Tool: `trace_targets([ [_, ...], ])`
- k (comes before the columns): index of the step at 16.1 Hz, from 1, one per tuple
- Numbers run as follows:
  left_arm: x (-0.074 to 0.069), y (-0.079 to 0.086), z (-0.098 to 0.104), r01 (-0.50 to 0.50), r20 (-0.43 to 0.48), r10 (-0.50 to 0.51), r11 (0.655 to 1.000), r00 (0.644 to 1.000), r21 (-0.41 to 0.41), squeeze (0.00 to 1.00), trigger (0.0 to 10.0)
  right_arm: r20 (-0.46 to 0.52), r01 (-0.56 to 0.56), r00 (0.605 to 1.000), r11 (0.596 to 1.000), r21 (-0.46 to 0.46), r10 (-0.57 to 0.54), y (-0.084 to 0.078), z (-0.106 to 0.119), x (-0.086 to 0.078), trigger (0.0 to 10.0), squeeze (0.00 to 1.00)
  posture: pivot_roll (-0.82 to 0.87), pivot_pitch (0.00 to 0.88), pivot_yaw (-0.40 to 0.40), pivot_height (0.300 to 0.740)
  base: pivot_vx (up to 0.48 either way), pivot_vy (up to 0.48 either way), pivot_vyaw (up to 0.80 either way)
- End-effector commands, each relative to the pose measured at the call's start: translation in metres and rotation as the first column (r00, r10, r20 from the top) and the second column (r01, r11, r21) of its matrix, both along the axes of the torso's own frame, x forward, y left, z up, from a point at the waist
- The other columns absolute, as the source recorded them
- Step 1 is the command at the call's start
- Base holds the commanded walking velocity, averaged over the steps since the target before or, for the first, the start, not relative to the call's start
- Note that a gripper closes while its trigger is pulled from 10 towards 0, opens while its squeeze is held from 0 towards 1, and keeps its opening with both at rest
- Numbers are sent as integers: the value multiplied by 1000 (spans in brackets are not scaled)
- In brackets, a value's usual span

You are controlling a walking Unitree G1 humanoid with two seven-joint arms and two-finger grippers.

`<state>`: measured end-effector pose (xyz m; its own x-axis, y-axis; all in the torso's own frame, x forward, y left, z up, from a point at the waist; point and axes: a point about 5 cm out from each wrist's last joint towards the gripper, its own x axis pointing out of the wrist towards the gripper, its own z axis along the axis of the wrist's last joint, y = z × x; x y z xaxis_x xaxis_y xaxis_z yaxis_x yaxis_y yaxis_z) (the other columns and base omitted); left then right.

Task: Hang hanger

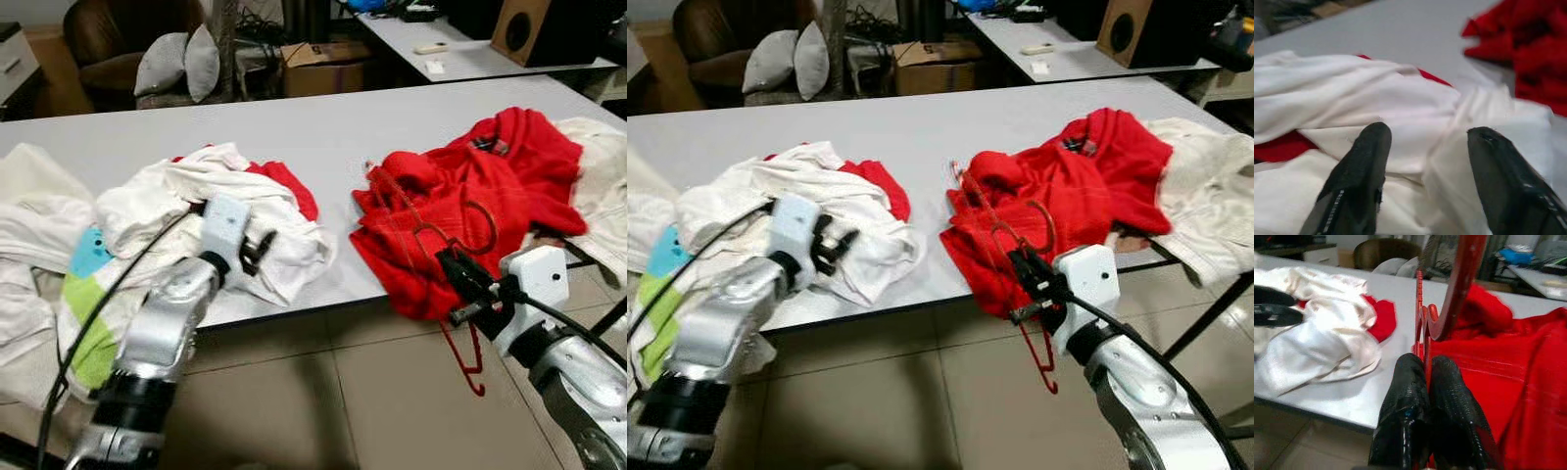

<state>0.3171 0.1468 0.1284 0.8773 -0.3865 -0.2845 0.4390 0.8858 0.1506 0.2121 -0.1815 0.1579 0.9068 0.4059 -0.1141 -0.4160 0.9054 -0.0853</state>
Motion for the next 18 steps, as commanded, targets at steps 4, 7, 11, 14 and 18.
trace_targets([
  [4,-3,-17,6,147,-28,-150,984,988,-104,0,10000,-56,-70,996,997,-24,69,-2,-4,-17,10000,0,-109,0,66,740,0,0,0],
  [7,-7,-18,-7,214,-84,-217,976,973,-39,0,10000,-63,-63,996,997,-36,61,-8,-4,-17,10000,0,-113,0,67,740,0,0,0],
  [11,-8,-15,-18,228,-119,-217,970,969,89,0,9216,-66,-66,996,997,-50,63,-10,-4,-18,10000,0,-118,0,70,740,0,0,0],
  [14,-7,-14,-25,232,-129,-211,955,969,185,0,353,-67,-71,995,996,-52,68,-9,-4,-18,10000,0,-122,0,72,740,0,0,0],
  [18,-4,-15,-17,210,-84,-201,971,976,113,0,0,-66,-78,995,995,-55,75,-9,-3,-18,10000,0,-118,0,68,740,0,0,0],
])
